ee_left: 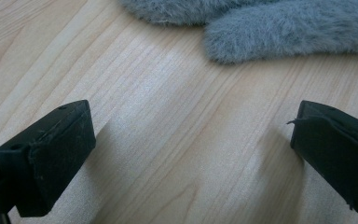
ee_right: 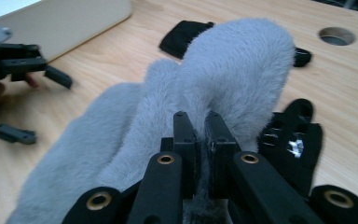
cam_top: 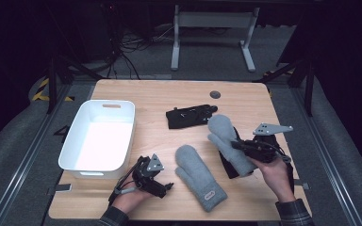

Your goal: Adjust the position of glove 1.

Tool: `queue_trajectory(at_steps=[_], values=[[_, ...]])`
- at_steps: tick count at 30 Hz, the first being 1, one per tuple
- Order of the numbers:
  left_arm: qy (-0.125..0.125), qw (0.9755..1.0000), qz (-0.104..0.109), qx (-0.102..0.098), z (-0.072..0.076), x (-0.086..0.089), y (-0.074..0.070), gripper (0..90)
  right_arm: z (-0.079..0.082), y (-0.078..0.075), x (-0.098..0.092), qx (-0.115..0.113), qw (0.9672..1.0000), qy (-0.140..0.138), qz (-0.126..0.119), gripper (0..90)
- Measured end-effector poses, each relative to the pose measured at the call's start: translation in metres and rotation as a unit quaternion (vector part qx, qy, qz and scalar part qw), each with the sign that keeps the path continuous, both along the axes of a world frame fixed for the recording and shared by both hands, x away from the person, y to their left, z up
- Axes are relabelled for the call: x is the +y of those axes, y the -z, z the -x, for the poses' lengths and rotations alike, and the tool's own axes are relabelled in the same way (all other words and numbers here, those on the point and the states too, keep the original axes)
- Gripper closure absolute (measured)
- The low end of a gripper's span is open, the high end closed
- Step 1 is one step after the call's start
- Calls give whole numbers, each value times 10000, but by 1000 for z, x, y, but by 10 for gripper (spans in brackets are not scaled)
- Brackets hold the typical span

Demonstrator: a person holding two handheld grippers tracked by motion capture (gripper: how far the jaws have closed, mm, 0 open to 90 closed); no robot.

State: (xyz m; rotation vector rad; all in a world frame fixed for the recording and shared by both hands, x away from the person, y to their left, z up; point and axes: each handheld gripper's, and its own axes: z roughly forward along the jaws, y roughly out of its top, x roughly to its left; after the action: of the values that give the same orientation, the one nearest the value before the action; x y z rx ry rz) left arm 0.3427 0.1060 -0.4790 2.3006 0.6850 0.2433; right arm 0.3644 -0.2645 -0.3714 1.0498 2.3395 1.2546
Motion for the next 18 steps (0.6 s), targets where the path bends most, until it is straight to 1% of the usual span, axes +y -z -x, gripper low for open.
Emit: queue_trajectory(at_steps=[5,8,11,13,16,17,18], values=[[-3,10000,-1,2,0,0,0,2,8,2,15,34,9998,-218,9,865],[-2,10000,1,2,0,0,0,2,13,3,22,81,9994,-346,-44,865],[-2,10000,1,3,0,0,0,1,16,5,27,99,9991,-408,-42,865],[-2,10000,-4,4,0,0,0,1,22,7,35,153,9985,-517,-53,865],[-3,10000,0,2,0,0,0,1,28,10,42,198,9979,-608,-65,865],[-3,10000,0,2,0,0,0,1,28,10,42,198,9979,-608,-65,865],[-4,10000,-1,3,0,0,0,1,32,12,48,233,9975,-663,-89,865]])
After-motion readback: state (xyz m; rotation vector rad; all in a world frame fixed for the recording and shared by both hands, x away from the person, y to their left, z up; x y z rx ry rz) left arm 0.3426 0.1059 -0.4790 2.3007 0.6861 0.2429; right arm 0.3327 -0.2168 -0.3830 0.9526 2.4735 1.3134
